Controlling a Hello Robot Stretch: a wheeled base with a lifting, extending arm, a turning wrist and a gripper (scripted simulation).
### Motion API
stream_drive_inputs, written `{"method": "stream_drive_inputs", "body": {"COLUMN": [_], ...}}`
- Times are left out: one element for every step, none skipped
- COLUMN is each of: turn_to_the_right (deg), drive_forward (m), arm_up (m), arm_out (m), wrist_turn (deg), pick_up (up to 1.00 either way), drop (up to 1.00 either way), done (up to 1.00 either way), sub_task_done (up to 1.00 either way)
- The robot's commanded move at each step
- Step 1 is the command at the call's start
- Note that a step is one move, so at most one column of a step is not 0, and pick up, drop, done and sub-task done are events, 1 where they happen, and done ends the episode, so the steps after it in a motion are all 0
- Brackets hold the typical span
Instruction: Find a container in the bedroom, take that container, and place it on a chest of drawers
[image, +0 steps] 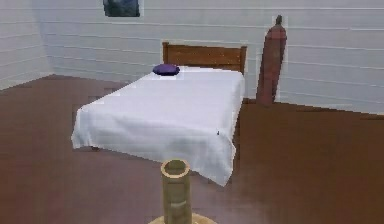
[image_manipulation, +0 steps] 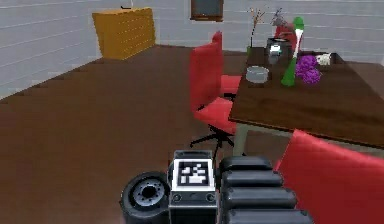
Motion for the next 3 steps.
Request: {"method": "stream_drive_inputs", "body": {"turn_to_the_right": [45.0, 27.0, 0.0], "drive_forward": [0.00, 0.00, 1.00], "arm_up": [0.00, 0.00, 0.00], "arm_out": [0.00, 0.00, 0.00], "wrist_turn": [0.0, 0.0, 0.0], "pick_up": [0.00, 0.00, 0.00], "drop": [0.00, 0.00, 0.00], "done": [0.00, 0.00, 0.00], "sub_task_done": [0.00, 0.00, 0.00]}}
